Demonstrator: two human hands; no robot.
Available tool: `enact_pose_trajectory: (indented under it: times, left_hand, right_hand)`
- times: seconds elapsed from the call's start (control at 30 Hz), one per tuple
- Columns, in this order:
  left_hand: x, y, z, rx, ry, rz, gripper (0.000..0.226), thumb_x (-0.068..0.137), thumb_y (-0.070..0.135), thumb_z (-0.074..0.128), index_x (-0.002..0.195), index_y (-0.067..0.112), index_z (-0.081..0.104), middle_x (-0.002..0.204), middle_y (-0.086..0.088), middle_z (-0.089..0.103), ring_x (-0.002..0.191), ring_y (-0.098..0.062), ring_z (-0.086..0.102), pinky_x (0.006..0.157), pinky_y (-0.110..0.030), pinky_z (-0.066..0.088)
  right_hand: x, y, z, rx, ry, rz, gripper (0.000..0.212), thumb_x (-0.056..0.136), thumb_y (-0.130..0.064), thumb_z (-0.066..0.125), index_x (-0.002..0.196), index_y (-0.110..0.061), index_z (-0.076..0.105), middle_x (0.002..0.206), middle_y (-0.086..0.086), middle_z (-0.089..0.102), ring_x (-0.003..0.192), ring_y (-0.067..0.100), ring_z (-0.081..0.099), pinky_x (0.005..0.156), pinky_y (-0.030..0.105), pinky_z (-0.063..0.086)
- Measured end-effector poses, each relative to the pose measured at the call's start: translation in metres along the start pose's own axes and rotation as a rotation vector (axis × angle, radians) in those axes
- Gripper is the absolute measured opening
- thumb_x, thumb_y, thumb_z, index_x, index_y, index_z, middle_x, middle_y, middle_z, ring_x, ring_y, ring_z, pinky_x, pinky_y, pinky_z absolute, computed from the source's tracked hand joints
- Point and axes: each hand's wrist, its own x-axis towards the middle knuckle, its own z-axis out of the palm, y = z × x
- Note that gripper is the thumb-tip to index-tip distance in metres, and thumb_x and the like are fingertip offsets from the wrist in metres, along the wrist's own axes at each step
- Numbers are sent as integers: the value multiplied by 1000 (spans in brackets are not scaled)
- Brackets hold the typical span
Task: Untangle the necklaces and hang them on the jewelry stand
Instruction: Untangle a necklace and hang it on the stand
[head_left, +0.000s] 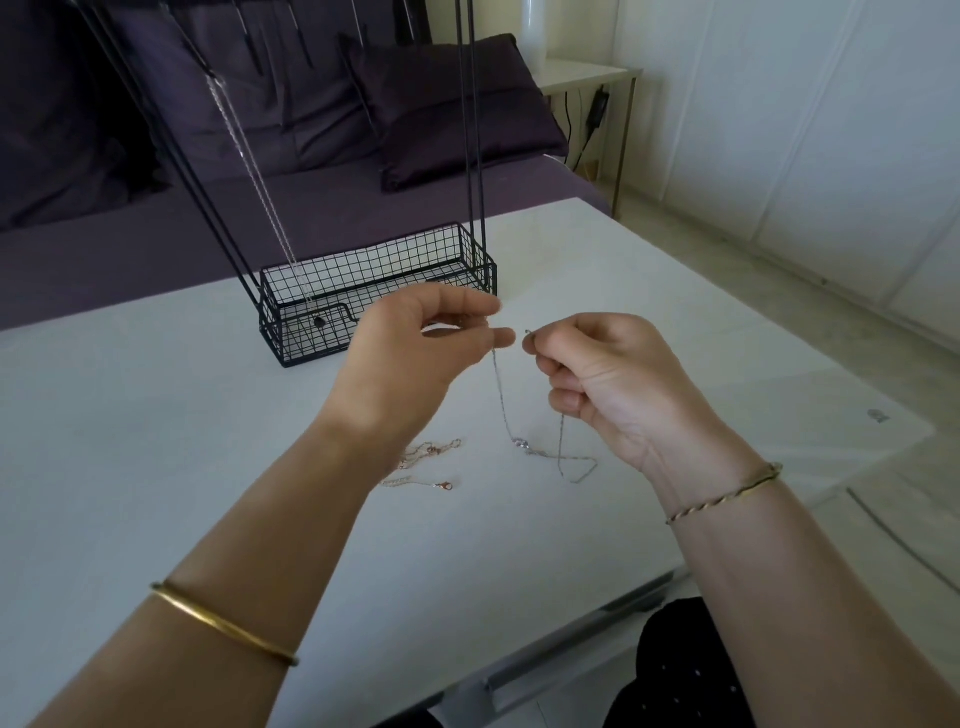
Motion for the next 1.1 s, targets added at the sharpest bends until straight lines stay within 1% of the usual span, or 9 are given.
enact_pose_trajectory:
  times: [0.07,0.13,0.37,0.47,0.57,0.7,0.87,1.0,1.1]
  left_hand:
    - [0,0,0,-10,-4,-5,22,84,-4,63,93,16,67,98,-7,64,87,-12,72,96,-42,51]
    - [-1,1,0,-10,-12,-10,27,83,-6,63,94,19,68,100,-3,63,87,-11,72,96,-42,50]
    - [-2,2,2,-16,-52,-4,43,83,-14,57,101,24,68,108,1,67,89,-8,70,96,-35,51]
    - [-2,3,2,-17,-58,0,45,84,-14,54,104,25,66,109,3,66,89,-6,70,97,-33,50]
    - [-3,3,3,-2,-61,6,44,86,-10,56,109,26,65,112,6,65,87,-3,70,96,-28,49]
    - [-2,1,4,7,-57,23,45,86,-8,58,113,26,65,113,5,66,88,-3,70,92,-23,51]
    - [0,-1,5,7,-58,44,47,85,-11,55,115,24,66,113,4,66,87,-6,70,85,-21,54]
    - [1,-3,5,-1,-63,49,48,86,-13,52,112,25,66,114,6,66,86,-7,69,79,-22,56]
    - [2,-3,5,23,-69,64,48,86,-13,51,112,24,65,114,5,65,85,-7,68,74,-18,55]
  right_hand:
    - [0,1,0,-22,-6,-35,20,83,0,58,65,-6,64,52,-2,48,39,7,34,42,20,32]
    - [0,1,0,-21,-16,-67,19,83,1,58,67,-6,65,54,-1,49,40,7,35,43,20,32]
    - [0,3,1,-74,12,-223,20,83,3,56,69,-6,67,53,-3,52,44,8,36,44,20,31]
    - [1,4,0,-147,28,-301,18,83,2,59,70,-8,67,51,-7,53,43,7,38,44,19,33]
    - [1,4,-1,-214,40,-350,20,83,0,60,69,-14,68,49,-12,54,43,4,42,48,20,36]
    - [1,5,1,-287,33,-414,23,82,0,61,69,-17,67,48,-16,53,44,2,43,51,18,33]
    - [-1,5,1,-377,51,-473,16,82,-2,62,72,-12,69,47,-16,52,46,1,46,49,11,33]
    - [-3,3,1,-452,40,-509,13,82,-2,62,74,-9,70,56,-14,56,51,-1,49,51,9,34]
    - [-2,2,1,-508,25,-519,13,82,-2,62,75,-10,70,60,-14,57,53,-2,50,52,9,35]
